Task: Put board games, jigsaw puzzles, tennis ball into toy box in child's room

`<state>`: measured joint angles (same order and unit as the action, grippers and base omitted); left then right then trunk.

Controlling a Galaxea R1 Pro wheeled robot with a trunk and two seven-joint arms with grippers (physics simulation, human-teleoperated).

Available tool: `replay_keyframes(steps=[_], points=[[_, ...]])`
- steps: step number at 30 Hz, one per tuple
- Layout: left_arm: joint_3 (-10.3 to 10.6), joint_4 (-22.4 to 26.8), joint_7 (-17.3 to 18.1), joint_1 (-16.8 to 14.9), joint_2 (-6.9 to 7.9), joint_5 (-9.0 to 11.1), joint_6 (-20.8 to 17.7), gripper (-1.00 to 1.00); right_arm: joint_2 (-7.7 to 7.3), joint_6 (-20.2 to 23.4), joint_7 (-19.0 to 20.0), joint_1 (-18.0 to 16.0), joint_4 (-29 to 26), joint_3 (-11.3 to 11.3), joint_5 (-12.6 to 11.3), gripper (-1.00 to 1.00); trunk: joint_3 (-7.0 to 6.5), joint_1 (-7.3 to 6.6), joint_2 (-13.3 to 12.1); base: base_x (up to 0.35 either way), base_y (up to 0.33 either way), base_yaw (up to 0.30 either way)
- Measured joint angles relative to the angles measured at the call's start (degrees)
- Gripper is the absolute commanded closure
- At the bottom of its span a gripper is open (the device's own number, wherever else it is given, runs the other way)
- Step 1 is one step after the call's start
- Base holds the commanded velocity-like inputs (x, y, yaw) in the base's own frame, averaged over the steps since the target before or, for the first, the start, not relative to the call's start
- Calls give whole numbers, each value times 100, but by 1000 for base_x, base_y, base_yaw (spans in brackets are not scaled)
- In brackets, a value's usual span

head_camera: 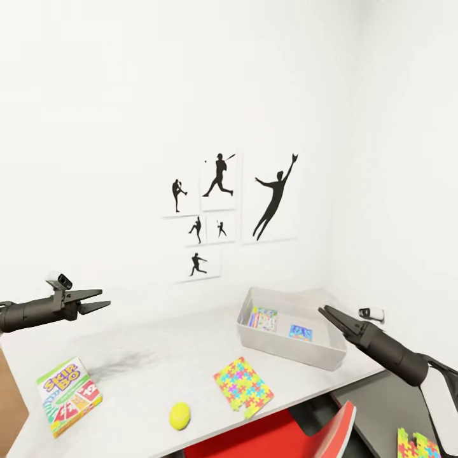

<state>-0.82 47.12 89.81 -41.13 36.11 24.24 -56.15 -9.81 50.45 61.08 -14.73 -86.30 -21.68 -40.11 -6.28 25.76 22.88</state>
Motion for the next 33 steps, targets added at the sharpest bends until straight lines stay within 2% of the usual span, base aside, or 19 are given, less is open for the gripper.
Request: replay_keyframes(steps=[5, 17, 25, 33], points=[[0, -1, -1, 1, 0, 1, 6, -100, 13, -258, -20, 4, 6, -8, 1, -100, -47, 0, 0, -13, 44, 0], [0, -1, -1, 1, 0, 1, 16, -100, 15, -300, -34, 3, 13, -9, 5, -100, -149, 0, 0, -1, 4, -6], [0, -2, 0, -1, -1, 0, 16, -100, 22, -312, -32, 8, 14, -3, 8, -100, -189, 1, 0, -34, 3, -115], [2, -2, 0, -2, -1, -5, 15, -100, 23, -313, -47, 9, 16, -2, 10, -100, -234, 2, -1, -200, 83, -195]])
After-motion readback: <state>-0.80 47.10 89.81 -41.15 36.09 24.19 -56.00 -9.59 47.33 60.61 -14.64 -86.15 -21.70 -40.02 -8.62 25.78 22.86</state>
